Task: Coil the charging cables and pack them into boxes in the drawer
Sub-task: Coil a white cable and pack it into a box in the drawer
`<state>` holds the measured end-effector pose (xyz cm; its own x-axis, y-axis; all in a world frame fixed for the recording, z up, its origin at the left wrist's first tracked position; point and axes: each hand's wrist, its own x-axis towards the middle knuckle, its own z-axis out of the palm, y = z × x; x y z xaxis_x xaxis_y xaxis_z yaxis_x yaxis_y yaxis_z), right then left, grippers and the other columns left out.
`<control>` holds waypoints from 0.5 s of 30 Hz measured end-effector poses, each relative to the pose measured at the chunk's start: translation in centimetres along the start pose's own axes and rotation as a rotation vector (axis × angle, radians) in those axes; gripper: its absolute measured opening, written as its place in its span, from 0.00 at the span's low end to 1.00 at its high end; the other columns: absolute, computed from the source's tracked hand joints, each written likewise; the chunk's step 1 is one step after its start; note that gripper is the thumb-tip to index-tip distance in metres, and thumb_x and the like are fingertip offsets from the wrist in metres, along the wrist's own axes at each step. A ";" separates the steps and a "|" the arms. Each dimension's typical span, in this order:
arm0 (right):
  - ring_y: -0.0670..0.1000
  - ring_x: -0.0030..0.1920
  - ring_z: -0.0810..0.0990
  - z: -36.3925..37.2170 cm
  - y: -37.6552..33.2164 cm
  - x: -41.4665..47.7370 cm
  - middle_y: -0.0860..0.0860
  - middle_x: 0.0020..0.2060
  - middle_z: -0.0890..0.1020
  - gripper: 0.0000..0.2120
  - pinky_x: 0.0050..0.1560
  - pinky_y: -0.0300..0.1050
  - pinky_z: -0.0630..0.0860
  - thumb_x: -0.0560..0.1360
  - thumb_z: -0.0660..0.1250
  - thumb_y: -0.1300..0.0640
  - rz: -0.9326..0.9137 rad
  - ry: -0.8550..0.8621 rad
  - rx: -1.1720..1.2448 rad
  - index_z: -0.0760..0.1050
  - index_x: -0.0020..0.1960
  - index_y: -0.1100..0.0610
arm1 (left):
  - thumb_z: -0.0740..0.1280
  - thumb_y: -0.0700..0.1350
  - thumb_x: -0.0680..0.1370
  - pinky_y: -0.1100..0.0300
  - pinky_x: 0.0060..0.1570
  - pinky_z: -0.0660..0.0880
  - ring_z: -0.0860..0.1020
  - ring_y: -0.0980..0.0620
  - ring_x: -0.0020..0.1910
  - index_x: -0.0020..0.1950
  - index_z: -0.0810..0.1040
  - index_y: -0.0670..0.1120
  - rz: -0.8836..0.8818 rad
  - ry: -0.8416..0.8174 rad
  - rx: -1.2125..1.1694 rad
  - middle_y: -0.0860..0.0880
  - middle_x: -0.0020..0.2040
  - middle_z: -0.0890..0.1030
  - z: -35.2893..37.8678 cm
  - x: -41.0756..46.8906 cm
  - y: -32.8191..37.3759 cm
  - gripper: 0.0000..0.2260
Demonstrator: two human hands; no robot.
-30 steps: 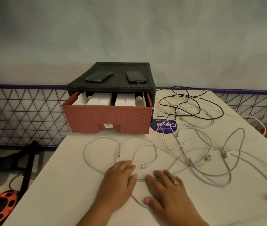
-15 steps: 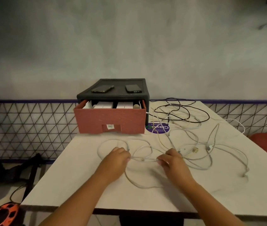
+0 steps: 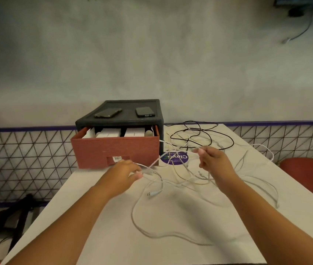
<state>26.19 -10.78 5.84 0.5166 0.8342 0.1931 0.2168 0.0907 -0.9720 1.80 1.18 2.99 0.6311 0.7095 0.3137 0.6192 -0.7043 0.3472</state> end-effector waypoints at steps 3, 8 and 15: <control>0.46 0.32 0.65 1.0 -1.4 1.0 0.46 0.26 0.69 0.12 0.37 0.39 0.66 0.79 0.60 0.59 -0.039 -0.035 0.050 0.79 0.40 0.52 | 0.65 0.47 0.77 0.59 0.54 0.70 0.73 0.54 0.52 0.49 0.79 0.49 0.026 -0.006 0.017 0.54 0.50 0.77 0.4 0.6 0.4 0.05; 0.45 0.32 0.66 1.8 -4.4 2.7 0.43 0.26 0.70 0.12 0.36 0.38 0.66 0.79 0.60 0.58 -0.131 -0.056 0.056 0.78 0.40 0.51 | 0.63 0.37 0.73 0.57 0.42 0.71 0.74 0.52 0.43 0.38 0.71 0.48 -0.094 0.182 -0.154 0.52 0.41 0.75 0.2 1.4 1.1 0.07; 0.50 0.37 0.72 -0.7 -10.1 6.9 0.51 0.36 0.75 0.05 0.34 0.38 0.65 0.76 0.65 0.58 -0.548 0.003 -0.598 0.80 0.46 0.55 | 0.56 0.33 0.76 0.57 0.34 0.67 0.72 0.49 0.36 0.39 0.72 0.44 -0.209 0.428 -0.220 0.47 0.40 0.75 -2.9 3.0 -0.2 0.11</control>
<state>28.15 -6.37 17.07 0.2103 0.7542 0.6220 0.8455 0.1790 -0.5030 2.16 3.50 6.42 0.2288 0.8134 0.5348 0.5698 -0.5573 0.6039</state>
